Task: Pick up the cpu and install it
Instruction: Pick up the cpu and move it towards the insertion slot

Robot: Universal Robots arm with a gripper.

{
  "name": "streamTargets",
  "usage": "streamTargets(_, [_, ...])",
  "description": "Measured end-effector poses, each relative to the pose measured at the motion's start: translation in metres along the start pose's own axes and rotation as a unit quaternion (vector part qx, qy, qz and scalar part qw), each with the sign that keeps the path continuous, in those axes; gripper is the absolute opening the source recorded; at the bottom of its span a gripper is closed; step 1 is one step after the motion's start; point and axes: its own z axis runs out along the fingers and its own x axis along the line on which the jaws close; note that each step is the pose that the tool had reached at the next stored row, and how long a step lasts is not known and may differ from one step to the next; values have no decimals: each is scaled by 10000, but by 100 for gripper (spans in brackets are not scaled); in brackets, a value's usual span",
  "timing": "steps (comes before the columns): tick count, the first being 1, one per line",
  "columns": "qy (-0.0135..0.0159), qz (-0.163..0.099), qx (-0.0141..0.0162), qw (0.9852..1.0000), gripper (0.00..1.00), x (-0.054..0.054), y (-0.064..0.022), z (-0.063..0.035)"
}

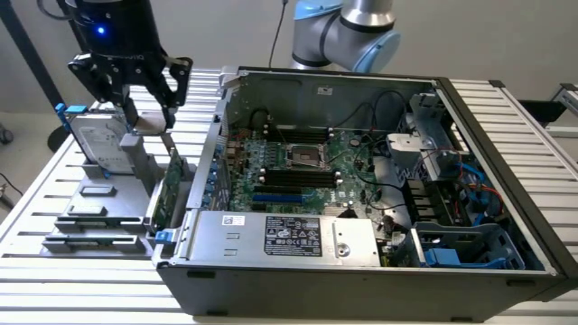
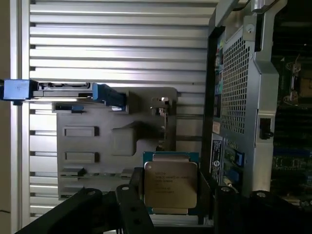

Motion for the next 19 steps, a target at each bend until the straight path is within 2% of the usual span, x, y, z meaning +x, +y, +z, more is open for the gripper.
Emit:
streamTargets(10, [9,-3,-68,10000,55,-453,-5,-55])
streamTargets(19, [16,-4,-86,10000,55,-864,-10,-76])
